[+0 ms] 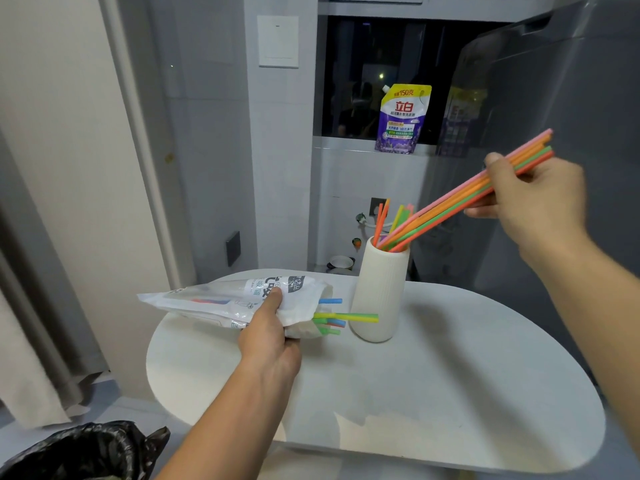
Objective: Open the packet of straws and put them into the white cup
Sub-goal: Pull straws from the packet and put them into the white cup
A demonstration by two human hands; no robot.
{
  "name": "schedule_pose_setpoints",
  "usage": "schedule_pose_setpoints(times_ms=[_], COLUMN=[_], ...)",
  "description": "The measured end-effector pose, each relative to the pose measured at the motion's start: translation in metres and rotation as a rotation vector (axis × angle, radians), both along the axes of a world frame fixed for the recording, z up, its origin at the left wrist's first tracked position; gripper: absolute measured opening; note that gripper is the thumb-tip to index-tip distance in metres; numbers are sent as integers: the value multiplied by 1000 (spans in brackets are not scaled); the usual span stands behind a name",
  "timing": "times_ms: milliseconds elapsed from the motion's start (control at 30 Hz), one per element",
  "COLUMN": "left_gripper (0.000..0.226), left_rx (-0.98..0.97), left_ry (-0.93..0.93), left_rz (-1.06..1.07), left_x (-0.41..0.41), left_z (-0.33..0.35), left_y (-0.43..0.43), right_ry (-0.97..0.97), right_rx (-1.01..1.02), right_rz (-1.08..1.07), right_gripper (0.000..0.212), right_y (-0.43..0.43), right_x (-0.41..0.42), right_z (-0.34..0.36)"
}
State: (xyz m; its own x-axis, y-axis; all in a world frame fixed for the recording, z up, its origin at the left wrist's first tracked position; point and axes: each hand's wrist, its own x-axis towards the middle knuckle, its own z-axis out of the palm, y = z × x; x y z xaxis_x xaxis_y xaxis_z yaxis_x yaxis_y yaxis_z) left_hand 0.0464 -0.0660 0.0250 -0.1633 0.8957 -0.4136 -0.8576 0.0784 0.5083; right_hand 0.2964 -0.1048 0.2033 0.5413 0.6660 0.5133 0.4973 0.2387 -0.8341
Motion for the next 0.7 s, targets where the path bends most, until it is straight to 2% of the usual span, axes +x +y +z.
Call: schedule_pose_setpoints(times_ms=[433,600,700], left_gripper=[45,45,44], left_rx=[0,-5,-4], left_ry=[7,16,18], left_rz=[-5,-11,-12], left_x=[5,6,7], left_z=[-4,-5,-4], left_y=[2,2,1], right_ry=[-303,-476,-574], right_rx=[-262,-416,-420], right_rz=[150,100,-7], right_gripper=[32,44,57], right_y=[47,64,69], right_x=[-26,-32,-30], right_z=[-10,-25,-39])
